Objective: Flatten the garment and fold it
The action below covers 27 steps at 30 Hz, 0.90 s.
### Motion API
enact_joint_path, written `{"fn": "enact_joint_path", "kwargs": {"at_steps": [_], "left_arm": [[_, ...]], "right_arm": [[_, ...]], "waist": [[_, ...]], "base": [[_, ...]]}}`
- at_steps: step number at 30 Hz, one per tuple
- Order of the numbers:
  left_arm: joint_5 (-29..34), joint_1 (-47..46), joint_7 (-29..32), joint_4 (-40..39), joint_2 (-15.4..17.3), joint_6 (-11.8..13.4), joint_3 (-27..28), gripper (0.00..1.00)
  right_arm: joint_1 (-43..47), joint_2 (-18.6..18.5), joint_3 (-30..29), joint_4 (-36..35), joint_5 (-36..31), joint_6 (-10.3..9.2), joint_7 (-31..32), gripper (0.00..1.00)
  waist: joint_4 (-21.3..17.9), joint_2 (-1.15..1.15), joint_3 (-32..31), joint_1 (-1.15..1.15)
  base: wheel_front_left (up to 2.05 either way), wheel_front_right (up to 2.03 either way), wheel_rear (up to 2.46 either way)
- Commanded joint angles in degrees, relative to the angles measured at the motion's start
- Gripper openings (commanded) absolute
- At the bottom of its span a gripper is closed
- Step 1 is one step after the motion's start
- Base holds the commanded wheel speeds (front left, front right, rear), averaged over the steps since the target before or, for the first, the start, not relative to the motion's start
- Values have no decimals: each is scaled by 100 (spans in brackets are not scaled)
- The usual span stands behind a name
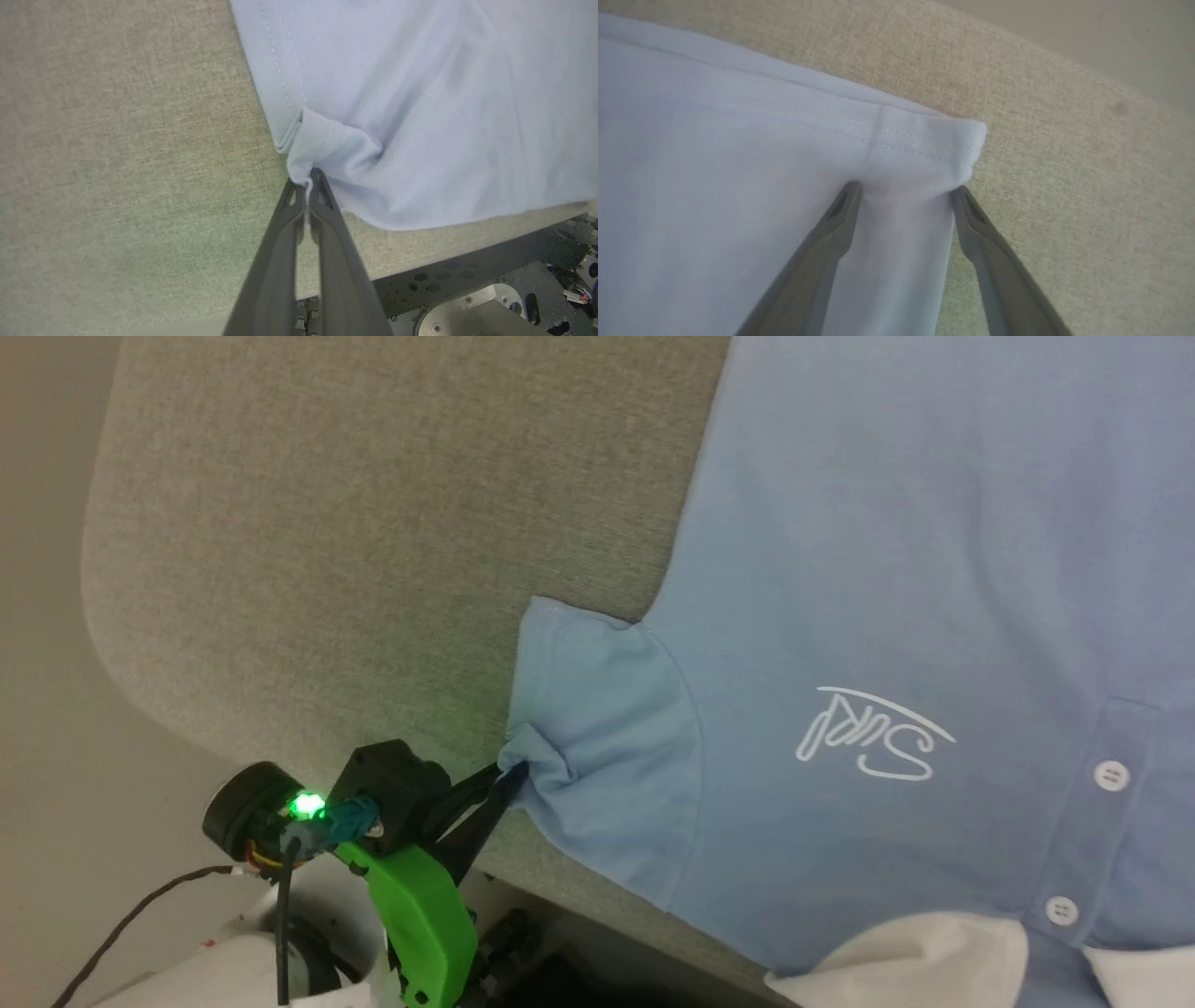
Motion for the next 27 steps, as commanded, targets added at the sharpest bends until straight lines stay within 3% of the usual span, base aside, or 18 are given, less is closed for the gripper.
{"fn": "enact_joint_path", "kwargs": {"at_steps": [1,3,4,5,14,27], "left_arm": [[89,-47,-42,47,-48,23,4,0],[80,-51,-56,86,-78,14,0,0],[77,-56,-57,103,-89,10,-3,0],[69,-60,-57,123,-99,6,-3,0],[5,-55,-12,269,-104,24,-3,0],[-464,180,225,700,-96,181,35,0]], "right_arm": [[75,-21,138,100,-26,-6,101,100],[202,-106,276,104,13,-6,158,96],[249,-137,305,105,48,-6,161,33],[299,-164,308,117,96,-6,161,0],[699,-260,402,123,329,-6,-96,0],[2740,-359,939,-49,1221,-6,-1048,0]], "waist": [[191,0,192,-1],[187,0,184,-1],[185,0,175,-1],[182,0,161,-1],[-71,0,-234,-1],[-1154,0,-1850,-1]], "base": [[0,0,0],[0,0,0],[0,0,0],[0,0,0],[0,0,0],[0,0,0]]}}
